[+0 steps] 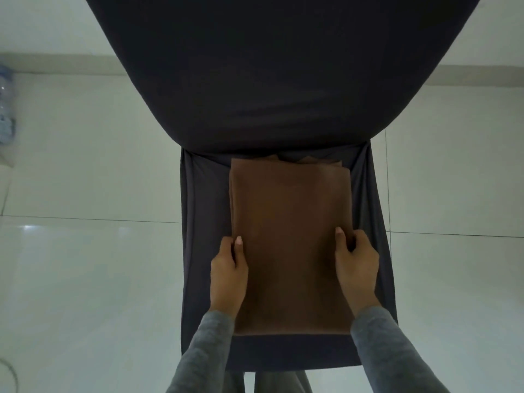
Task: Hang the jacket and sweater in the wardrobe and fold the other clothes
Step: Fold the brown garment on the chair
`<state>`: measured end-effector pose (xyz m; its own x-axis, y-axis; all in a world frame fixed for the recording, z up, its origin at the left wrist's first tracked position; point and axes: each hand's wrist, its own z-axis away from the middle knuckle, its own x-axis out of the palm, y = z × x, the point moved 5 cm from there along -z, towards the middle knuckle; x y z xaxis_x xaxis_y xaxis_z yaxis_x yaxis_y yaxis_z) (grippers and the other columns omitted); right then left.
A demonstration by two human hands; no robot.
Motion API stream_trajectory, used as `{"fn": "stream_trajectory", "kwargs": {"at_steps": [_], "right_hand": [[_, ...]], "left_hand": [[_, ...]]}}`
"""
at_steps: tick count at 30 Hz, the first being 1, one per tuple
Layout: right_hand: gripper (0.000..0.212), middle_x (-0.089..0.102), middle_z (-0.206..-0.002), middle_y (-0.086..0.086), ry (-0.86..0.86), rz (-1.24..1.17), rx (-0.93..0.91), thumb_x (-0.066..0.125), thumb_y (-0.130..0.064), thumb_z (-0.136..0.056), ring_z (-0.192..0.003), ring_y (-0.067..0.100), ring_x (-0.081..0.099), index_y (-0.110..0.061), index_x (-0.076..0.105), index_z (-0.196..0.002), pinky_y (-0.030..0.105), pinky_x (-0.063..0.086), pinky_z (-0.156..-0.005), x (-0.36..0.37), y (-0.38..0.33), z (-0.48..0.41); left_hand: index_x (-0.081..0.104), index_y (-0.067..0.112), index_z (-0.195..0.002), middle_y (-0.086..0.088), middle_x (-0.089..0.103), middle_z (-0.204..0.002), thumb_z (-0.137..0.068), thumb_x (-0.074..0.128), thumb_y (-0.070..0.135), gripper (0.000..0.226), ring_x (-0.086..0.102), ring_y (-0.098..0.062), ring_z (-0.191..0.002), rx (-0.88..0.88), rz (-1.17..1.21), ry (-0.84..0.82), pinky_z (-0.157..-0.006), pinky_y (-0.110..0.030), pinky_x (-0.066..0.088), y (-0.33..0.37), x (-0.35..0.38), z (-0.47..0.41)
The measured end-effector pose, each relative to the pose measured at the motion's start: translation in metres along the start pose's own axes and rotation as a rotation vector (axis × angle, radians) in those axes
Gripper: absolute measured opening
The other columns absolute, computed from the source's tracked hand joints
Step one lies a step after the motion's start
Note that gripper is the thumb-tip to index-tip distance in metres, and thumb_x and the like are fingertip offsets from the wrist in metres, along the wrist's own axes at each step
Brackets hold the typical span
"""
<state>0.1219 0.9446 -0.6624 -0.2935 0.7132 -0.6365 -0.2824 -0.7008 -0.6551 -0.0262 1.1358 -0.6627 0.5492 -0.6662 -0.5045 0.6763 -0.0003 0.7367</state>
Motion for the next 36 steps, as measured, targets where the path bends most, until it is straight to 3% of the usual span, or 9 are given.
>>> {"fn": "stream_trajectory", "kwargs": {"at_steps": [10,16,22,25,28,30,31,34,36], "right_hand": [[0.019,0.057,-0.073,-0.006,0.008,-0.051,-0.029,0.053,-0.033,-0.095,-0.065,0.009,0.054,-0.014,0.054,-0.093,0.019,0.039,-0.056,-0.004,-0.001,-0.006],[0.017,0.055,-0.079,-0.007,-0.021,-0.216,-0.131,0.061,-0.027,-0.091,-0.068,0.003,0.051,-0.012,0.054,-0.096,0.003,0.041,-0.058,-0.002,-0.045,-0.044],[0.011,0.054,-0.08,-0.013,-0.086,-0.187,-0.124,0.06,-0.022,-0.091,-0.074,0.0,0.05,-0.015,0.054,-0.097,0.008,0.039,-0.064,0.012,-0.075,-0.084],[0.008,0.056,-0.081,-0.013,-0.041,-0.196,-0.195,0.061,-0.017,-0.091,-0.075,0.0,0.052,-0.017,0.054,-0.096,0.005,0.042,-0.067,0.011,-0.084,-0.092],[0.017,0.059,-0.095,-0.003,0.037,-0.155,-0.238,0.063,-0.008,-0.088,-0.09,0.009,0.056,-0.016,0.055,-0.1,0.02,0.048,-0.085,0.01,-0.083,-0.091],[0.02,0.056,-0.106,0.007,0.169,-0.055,-0.381,0.06,-0.003,-0.086,-0.102,0.015,0.049,-0.01,0.057,-0.104,0.027,0.044,-0.093,0.007,-0.083,-0.083],[0.019,0.054,-0.108,0.011,0.203,-0.024,-0.499,0.057,-0.003,-0.086,-0.104,0.012,0.045,-0.007,0.058,-0.104,0.022,0.039,-0.095,0.007,-0.084,-0.073],[0.03,0.054,-0.12,0.012,0.007,0.076,-0.787,0.043,-0.009,-0.089,-0.117,0.007,0.04,-0.005,0.06,-0.114,0.011,0.025,-0.106,0.033,-0.08,-0.042],[0.042,0.045,-0.141,0.007,-0.139,0.236,-0.823,0.035,-0.02,-0.095,-0.136,0.01,0.027,-0.011,0.051,-0.132,0.018,0.011,-0.116,0.054,-0.067,-0.036]], "left_hand": [[0.05,0.018,-0.091,0.003,0.059,-0.064,-0.096,0.038,0.042,0.027,0.057,-0.013,-0.054,0.027,-0.109,0.186,-0.05,-0.028,0.046,-0.017,-0.013,0.014],[0.054,0.014,-0.091,0.004,0.056,-0.07,-0.097,0.039,0.041,0.032,0.049,-0.007,-0.059,-0.029,0.161,0.273,-0.056,-0.02,0.04,0.01,-0.017,-0.02],[0.05,0.015,-0.077,0.003,0.048,-0.069,-0.092,0.056,0.034,0.026,0.043,-0.003,-0.059,0.066,0.201,0.032,-0.052,-0.008,0.038,0.05,0.001,-0.078],[0.041,0.017,-0.068,0.003,0.04,-0.065,-0.094,0.055,0.026,0.031,0.035,-0.007,-0.057,0.068,0.175,0.087,-0.052,-0.014,0.034,0.049,0.001,-0.095],[0.049,0.014,-0.088,0.005,0.047,-0.084,-0.093,0.056,0.015,0.009,0.046,-0.008,-0.076,0.034,0.142,0.299,-0.074,-0.028,0.043,0.042,-0.003,-0.094],[0.052,0.008,-0.103,0.001,0.046,-0.1,-0.09,0.055,0.007,0.013,0.045,-0.014,-0.096,0.196,0.008,0.484,-0.09,-0.025,0.038,0.05,-0.007,-0.08],[0.053,0.006,-0.106,-0.003,0.049,-0.102,-0.091,0.052,0.005,0.016,0.044,-0.016,-0.1,0.355,-0.053,0.457,-0.093,-0.021,0.034,0.058,0.0,-0.072],[0.052,0.008,-0.124,-0.011,0.056,-0.123,-0.093,0.041,0.01,0.033,0.045,-0.017,-0.12,0.769,-0.318,0.072,-0.104,-0.026,0.033,0.069,0.048,-0.049],[0.041,0.009,-0.139,-0.008,0.042,-0.145,-0.097,0.033,0.021,0.044,0.028,-0.017,-0.138,0.799,-0.506,-0.053,-0.113,-0.032,0.026,0.057,0.069,-0.051]]}}
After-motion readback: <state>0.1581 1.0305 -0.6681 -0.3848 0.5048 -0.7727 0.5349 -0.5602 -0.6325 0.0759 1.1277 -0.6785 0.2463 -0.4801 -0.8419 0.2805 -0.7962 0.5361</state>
